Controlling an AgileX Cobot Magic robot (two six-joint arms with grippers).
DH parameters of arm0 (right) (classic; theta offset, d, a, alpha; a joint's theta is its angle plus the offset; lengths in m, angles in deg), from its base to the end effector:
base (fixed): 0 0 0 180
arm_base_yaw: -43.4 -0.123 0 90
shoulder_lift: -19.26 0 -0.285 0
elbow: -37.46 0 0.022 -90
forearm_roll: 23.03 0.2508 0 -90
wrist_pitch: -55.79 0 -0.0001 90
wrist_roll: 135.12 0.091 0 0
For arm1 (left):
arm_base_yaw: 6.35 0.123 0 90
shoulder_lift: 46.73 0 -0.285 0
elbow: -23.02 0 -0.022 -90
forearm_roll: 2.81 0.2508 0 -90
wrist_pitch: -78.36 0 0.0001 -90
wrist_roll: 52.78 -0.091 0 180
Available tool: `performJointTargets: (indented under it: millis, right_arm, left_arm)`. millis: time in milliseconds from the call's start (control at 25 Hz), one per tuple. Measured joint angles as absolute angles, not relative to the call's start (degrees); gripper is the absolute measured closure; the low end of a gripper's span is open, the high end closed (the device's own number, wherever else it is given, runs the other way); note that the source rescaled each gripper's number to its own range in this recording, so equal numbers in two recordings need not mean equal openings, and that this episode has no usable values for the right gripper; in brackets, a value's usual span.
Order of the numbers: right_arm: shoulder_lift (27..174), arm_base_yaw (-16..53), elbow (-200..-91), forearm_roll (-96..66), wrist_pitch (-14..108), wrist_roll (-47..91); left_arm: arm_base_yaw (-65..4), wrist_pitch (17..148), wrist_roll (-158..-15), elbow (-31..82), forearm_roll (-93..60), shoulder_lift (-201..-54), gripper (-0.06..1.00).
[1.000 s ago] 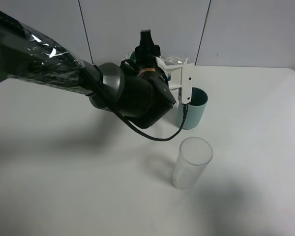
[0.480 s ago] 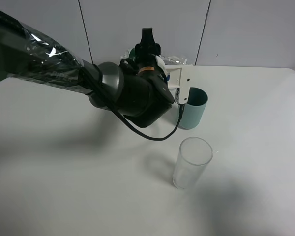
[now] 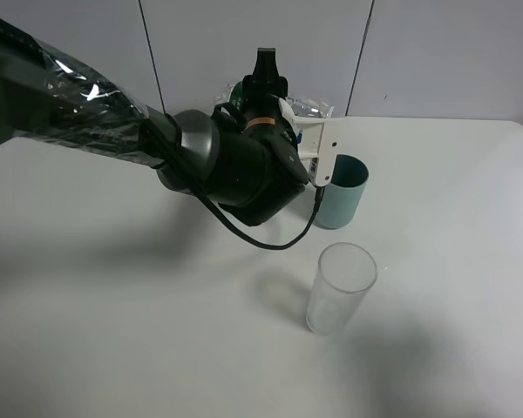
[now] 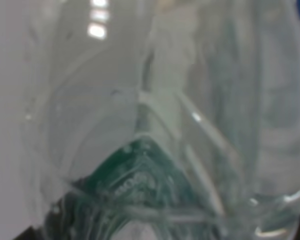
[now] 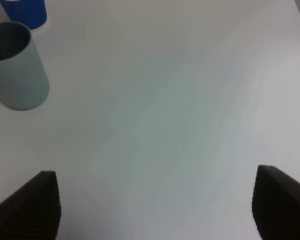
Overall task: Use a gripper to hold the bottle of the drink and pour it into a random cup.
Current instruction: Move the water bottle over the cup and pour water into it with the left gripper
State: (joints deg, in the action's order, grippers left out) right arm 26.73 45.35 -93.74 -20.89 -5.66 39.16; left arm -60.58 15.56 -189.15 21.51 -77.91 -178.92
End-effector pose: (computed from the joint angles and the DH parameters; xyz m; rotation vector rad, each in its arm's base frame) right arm -0.0056 0.0032 0.2752 -0.0696 2.0531 -0.0383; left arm 0.3162 -0.3052 0.1630 1.2817 1.3928 1.2235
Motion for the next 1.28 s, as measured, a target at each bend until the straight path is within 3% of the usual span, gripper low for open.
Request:
performJointTargets:
  millis: [1280]
  right_arm:
    - [26.73,45.35,-93.74,-20.89,-5.66,39.21]
  left_arm:
    - [-60.58,15.11,-193.46,21.51,-77.09,-178.92,0.94]
